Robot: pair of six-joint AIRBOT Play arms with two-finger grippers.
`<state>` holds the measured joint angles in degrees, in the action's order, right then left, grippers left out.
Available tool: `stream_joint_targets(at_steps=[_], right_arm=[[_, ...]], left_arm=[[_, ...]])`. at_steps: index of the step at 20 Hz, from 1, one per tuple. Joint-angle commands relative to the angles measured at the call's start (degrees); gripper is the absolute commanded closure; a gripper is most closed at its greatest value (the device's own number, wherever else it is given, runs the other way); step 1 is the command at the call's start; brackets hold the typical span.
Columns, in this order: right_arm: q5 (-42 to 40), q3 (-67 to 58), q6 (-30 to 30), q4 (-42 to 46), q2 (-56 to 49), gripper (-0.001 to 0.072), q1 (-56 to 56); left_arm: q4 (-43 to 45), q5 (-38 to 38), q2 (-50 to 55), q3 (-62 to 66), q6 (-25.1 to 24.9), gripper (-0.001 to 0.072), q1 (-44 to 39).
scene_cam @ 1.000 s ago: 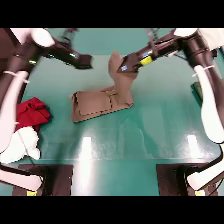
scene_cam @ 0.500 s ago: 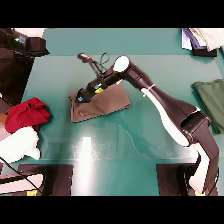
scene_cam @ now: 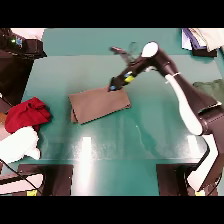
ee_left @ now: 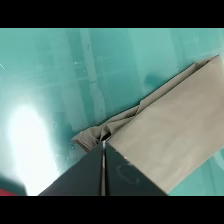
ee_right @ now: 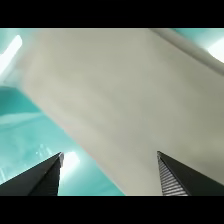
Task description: Fold the shirts.
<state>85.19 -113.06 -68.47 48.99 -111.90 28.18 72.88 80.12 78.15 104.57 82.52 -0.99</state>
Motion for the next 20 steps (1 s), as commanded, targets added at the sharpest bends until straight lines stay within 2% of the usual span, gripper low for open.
stream_joint_targets(at_steps=[1, 2, 4, 7, 11, 14, 15, 16, 17, 18, 19, 20], right_arm=[[2.71, 5.49, -4.22, 1.53, 0.33, 0.0053, -10.32], [1.57, 8.0, -4.22, 1.22, 0.31, -0.0006, -12.17], [-2.25, 12.94, -3.93, -3.02, 0.28, -0.0006, -13.97], [-8.37, 18.84, 1.44, -10.97, 0.26, -0.0005, -12.7], [-14.12, 21.49, 3.19, -12.04, -0.44, -0.0002, -6.86], [-11.91, 17.64, 3.17, -12.74, -4.46, 0.0001, -2.32], [-11.45, 16.11, 3.19, -13.92, -5.88, 0.0069, -1.07], [-11.69, 14.84, 3.63, -15.06, -6.69, 0.0218, -0.13], [-11.78, 13.46, 3.91, -15.15, -7.15, 0.0406, 0.55], [-11.37, 12.24, 5.25, -14.93, -7.19, 0.0644, 0.66], [-10.03, 10.95, 5.75, -14.97, -7.15, 0.0691, 0.59], [-8.17, 9.62, 5.57, -14.84, -6.97, 0.0692, -0.15]], left_arm=[[0.02, -0.24, -0.04, -0.02, -0.04, 0.0678, 0.04], [0.0, -0.42, 0.0, 0.0, -0.07, 0.0678, 0.04], [0.0, -0.87, 0.26, -0.04, -0.07, 0.0678, 0.04], [0.0, -1.73, 0.31, -0.92, -0.04, 0.0678, 0.04], [-0.04, -1.6, 0.37, -1.81, -0.04, 0.0678, 0.04], [-0.26, -1.4, 0.37, -1.81, -0.04, 0.0678, 0.04], [-0.44, -1.18, 0.37, -1.81, -0.07, 0.0678, 0.04], [-0.46, -1.03, 0.37, -1.81, -0.07, 0.0678, 0.04], [-0.48, -1.03, 0.37, -1.81, -0.07, 0.0678, 0.04], [-0.48, -0.96, 0.37, -1.81, -0.07, 0.0678, 0.04], [-0.5, -0.74, 0.37, -1.81, -0.07, 0.0678, 0.04], [-0.79, -0.48, 0.37, -1.81, -0.04, 0.0678, 0.04]])
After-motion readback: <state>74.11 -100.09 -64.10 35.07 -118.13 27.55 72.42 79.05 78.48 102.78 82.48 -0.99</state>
